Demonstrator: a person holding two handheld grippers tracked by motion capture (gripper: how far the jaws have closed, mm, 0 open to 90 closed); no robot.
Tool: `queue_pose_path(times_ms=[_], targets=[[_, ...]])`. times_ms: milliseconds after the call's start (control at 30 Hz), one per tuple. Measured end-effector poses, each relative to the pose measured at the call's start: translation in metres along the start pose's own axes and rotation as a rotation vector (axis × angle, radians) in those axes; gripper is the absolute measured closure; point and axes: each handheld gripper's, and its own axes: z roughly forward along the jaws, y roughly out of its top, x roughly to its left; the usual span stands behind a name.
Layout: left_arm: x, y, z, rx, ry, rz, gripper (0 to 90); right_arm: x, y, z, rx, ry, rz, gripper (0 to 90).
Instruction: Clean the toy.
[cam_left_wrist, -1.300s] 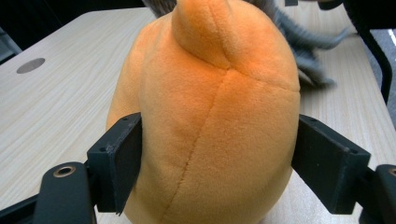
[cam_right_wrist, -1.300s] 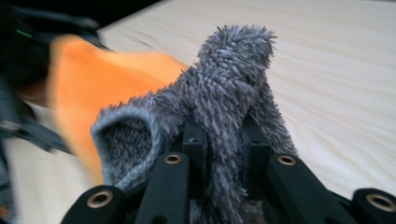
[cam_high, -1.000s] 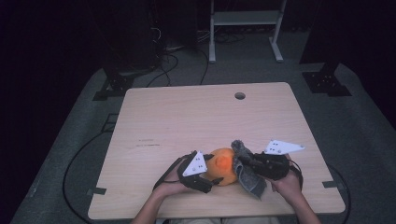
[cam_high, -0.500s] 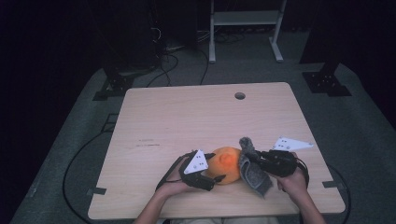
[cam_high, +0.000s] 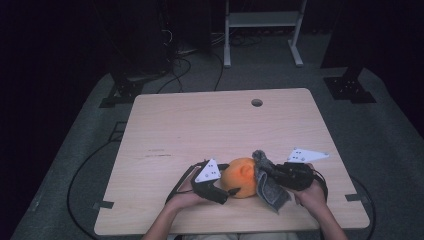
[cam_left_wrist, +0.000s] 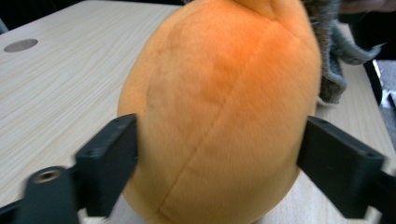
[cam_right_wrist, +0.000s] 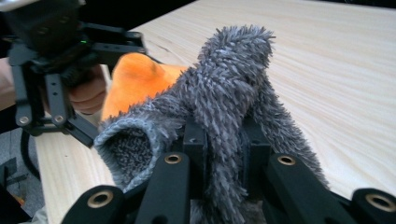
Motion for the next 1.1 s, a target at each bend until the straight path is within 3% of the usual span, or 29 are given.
queue_pose_path(times_ms=[133, 233, 300, 367, 433, 533, 600, 733, 867, 1000, 1100], targets=[[-0.003, 0.002, 0.001, 0.001, 0.022, 0.018, 24.0, -0.018, -0.009, 0.0, 0.045, -0.053, 0.052, 75.6], [-0.006, 0.003, 0.002, -0.003, 0.037, 0.013, 23.7, -0.014, -0.004, -0.01, 0.015, -0.054, 0.042, 75.8], [-0.008, 0.003, 0.005, -0.018, 0.045, 0.002, 23.6, -0.001, 0.007, -0.017, -0.035, -0.022, 0.007, 75.9], [-0.01, 0.004, 0.008, -0.024, 0.044, 0.007, 23.6, 0.017, 0.02, -0.019, -0.056, 0.005, -0.058, 75.9], [-0.013, 0.005, 0.01, -0.019, 0.043, 0.029, 23.6, 0.037, 0.032, -0.015, -0.046, 0.015, -0.147, 75.6], [-0.013, 0.004, 0.01, -0.014, 0.044, 0.022, 23.9, 0.052, 0.038, -0.004, 0.006, -0.032, -0.236, 75.7], [-0.014, 0.004, 0.011, -0.016, 0.046, 0.025, 25.2, 0.047, 0.034, 0.0, 0.023, -0.051, -0.227, 75.8], [-0.016, 0.006, 0.016, -0.02, 0.034, 0.026, 27.2, 0.023, 0.019, -0.007, 0.001, -0.036, -0.119, 75.8], [-0.014, 0.005, 0.014, -0.036, 0.03, 0.027, 24.5, 0.004, 0.007, -0.011, 0.013, -0.051, -0.048, 75.8], [-0.011, 0.002, 0.021, -0.041, 0.058, -0.037, 10.2, 0.001, 0.003, -0.008, 0.013, -0.035, -0.031, 76.1], [-0.012, 0.003, 0.02, -0.048, 0.063, -0.024, 15.1, 0.008, 0.006, -0.008, 0.005, -0.048, -0.055, 76.4]])
